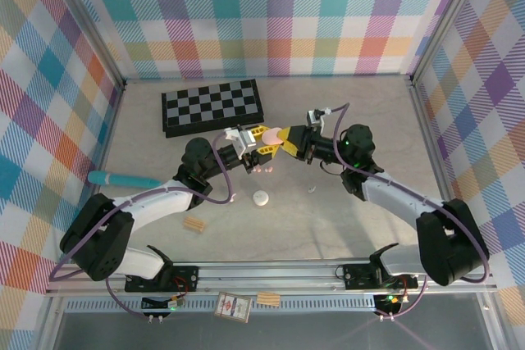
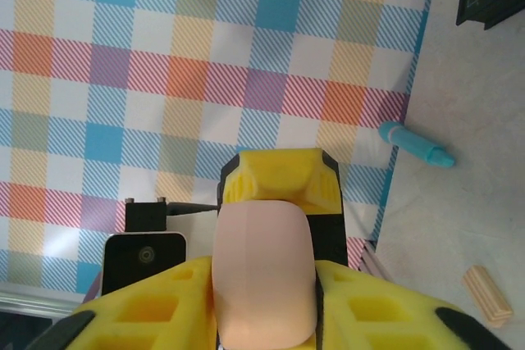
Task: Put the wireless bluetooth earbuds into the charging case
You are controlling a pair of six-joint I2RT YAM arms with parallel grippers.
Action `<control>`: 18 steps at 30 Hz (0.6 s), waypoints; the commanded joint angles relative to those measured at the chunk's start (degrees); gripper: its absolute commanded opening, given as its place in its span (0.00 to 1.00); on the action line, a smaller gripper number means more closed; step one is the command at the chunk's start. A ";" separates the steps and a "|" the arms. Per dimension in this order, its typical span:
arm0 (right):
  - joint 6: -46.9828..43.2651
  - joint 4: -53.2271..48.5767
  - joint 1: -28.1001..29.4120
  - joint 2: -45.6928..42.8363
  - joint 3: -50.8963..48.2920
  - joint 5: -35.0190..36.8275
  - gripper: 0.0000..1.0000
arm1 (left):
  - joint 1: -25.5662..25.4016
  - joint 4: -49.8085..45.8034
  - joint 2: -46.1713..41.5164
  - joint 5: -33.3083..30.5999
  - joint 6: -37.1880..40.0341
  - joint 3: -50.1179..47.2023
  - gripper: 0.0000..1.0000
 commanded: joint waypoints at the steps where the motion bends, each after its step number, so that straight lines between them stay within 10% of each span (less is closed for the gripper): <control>1: -6.40 -6.13 0.28 -1.44 2.90 -1.22 0.45 | -0.37 -4.04 -2.91 3.73 0.16 2.13 0.35; 10: -18.02 -20.88 -0.31 -4.48 6.77 -3.71 0.60 | 1.32 -3.97 -3.39 8.33 -5.05 2.47 0.35; 18: -10.76 -13.54 -0.33 -2.43 5.19 -6.13 0.36 | 1.93 -5.21 -2.63 9.61 -5.29 3.44 0.35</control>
